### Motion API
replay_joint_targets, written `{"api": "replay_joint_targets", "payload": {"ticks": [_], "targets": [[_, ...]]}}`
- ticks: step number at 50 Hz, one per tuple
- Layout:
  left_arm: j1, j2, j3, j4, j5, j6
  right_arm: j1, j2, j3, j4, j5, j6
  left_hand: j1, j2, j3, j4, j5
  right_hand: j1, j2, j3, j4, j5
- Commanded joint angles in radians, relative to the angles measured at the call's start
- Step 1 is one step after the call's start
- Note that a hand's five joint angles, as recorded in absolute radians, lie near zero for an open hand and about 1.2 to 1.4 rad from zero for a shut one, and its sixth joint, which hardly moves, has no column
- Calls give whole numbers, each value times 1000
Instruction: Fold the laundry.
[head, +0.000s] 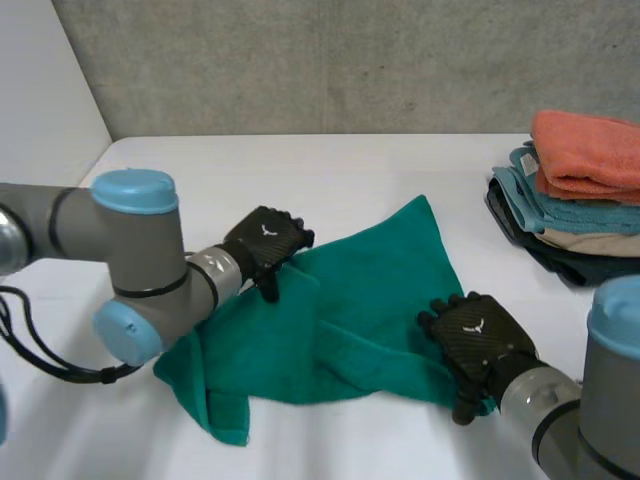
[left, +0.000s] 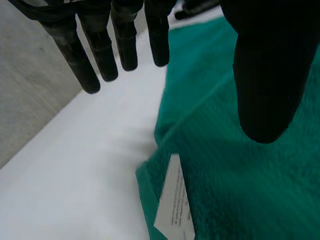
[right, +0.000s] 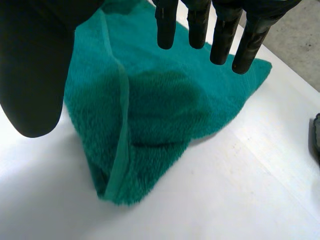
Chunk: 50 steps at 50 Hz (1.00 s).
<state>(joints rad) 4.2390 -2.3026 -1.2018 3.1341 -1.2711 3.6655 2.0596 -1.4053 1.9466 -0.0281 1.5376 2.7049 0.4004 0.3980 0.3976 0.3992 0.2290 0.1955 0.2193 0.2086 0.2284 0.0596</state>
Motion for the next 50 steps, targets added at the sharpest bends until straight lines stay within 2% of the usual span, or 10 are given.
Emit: {"api": "replay_joint_targets", "payload": {"ticks": [1,7,12,23,28,29,30,40,45,50], "targets": [[-13,-100,88,-43,-10,53,-12,0,66,-64,9,-20,206,209,209,208,203,36,12,23,3,-2],[-27,-124,102,-45,-7,54,-35,6,72,-84,9,-22,385,388,388,386,382,48,24,35,15,9],[-30,-127,122,-46,-45,54,-42,16,71,-90,7,-22,988,991,991,990,985,48,24,35,15,9],[-42,-44,97,-43,-195,87,-44,100,3,-121,9,-7,996,998,999,997,993,124,100,111,91,85],[-37,9,59,-43,-206,113,-38,160,-52,-112,13,-7,996,998,999,997,993,625,601,612,592,587],[-37,20,54,-43,-206,113,-36,164,-60,-110,13,-8,996,998,999,997,993,801,777,788,768,762],[-34,43,48,-42,-208,113,-33,170,-75,-108,12,-16,996,998,999,997,993,1197,1173,1184,1164,1158],[42,95,93,-29,-281,119,-27,170,-288,-96,4,-181,996,998,999,997,993,1201,1177,1188,1168,1162],[84,95,276,53,-327,120,-21,201,-588,-130,9,-377,996,998,999,997,993,1201,1177,1188,1168,1162],[88,107,422,251,-379,116,-15,287,-926,-289,7,-427,996,998,999,997,993,1201,1177,1188,1168,1162]]}}
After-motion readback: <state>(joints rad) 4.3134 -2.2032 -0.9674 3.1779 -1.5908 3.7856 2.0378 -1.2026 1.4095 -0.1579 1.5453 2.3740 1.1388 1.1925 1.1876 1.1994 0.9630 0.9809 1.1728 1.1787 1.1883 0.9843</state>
